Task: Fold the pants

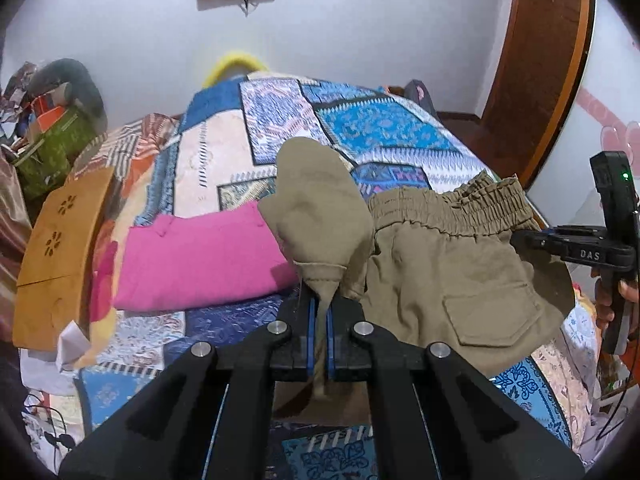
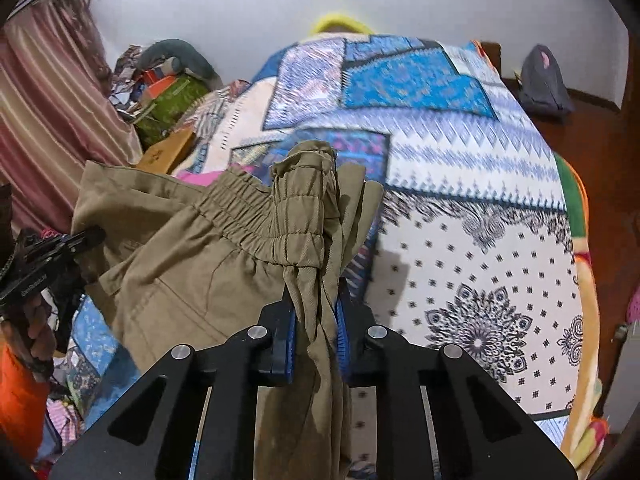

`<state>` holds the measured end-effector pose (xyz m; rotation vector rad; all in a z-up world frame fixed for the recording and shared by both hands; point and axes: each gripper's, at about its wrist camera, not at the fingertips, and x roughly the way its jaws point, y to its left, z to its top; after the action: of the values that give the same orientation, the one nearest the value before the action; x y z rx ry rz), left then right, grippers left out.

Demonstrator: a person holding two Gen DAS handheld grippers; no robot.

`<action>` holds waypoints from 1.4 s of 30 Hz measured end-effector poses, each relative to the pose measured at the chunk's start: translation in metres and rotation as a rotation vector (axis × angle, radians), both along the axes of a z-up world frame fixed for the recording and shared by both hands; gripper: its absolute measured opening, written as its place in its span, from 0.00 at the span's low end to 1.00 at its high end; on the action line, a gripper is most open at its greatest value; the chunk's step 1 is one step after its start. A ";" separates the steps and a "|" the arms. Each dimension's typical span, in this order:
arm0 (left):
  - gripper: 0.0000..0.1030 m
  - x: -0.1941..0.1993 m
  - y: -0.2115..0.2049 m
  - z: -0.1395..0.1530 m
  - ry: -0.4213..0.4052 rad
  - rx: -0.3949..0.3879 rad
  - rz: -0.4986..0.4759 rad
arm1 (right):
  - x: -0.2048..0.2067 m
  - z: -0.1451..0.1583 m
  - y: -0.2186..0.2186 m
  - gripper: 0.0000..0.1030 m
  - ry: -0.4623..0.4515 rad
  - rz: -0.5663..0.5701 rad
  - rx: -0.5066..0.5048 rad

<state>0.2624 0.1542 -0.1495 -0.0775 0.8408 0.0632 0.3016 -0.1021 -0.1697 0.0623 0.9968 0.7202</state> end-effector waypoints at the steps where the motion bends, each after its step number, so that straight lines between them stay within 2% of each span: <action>1: 0.02 -0.002 0.004 0.004 -0.009 -0.008 0.005 | -0.006 0.006 0.001 0.14 -0.016 0.004 0.001; 3: 0.02 -0.006 0.013 0.011 -0.023 -0.022 0.018 | -0.010 0.015 0.013 0.14 -0.040 0.015 0.003; 13: 0.02 -0.017 0.069 0.032 -0.080 0.010 0.106 | -0.006 0.038 0.084 0.13 -0.108 0.092 0.015; 26: 0.02 0.017 0.176 0.020 -0.105 0.045 0.253 | 0.037 0.030 0.191 0.13 -0.169 0.170 0.055; 29: 0.02 0.029 0.197 0.010 -0.094 0.057 0.277 | 0.049 0.022 0.214 0.13 -0.177 0.187 0.051; 31: 0.02 0.036 0.211 -0.001 -0.080 0.037 0.290 | 0.056 0.012 0.230 0.13 -0.178 0.206 0.041; 36: 0.02 0.052 0.244 -0.051 0.028 0.016 0.311 | 0.067 -0.020 0.248 0.13 -0.130 0.235 -0.010; 40: 0.02 0.057 0.262 -0.085 0.112 0.054 0.336 | 0.068 -0.055 0.251 0.13 -0.123 0.260 -0.134; 42: 0.03 0.057 0.272 -0.098 0.141 0.043 0.334 | 0.067 -0.066 0.249 0.16 -0.113 0.278 -0.176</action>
<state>0.3192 0.4264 -0.2474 -0.1740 0.9599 0.4043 0.3691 0.1467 -0.2360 -0.2721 0.9661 0.8757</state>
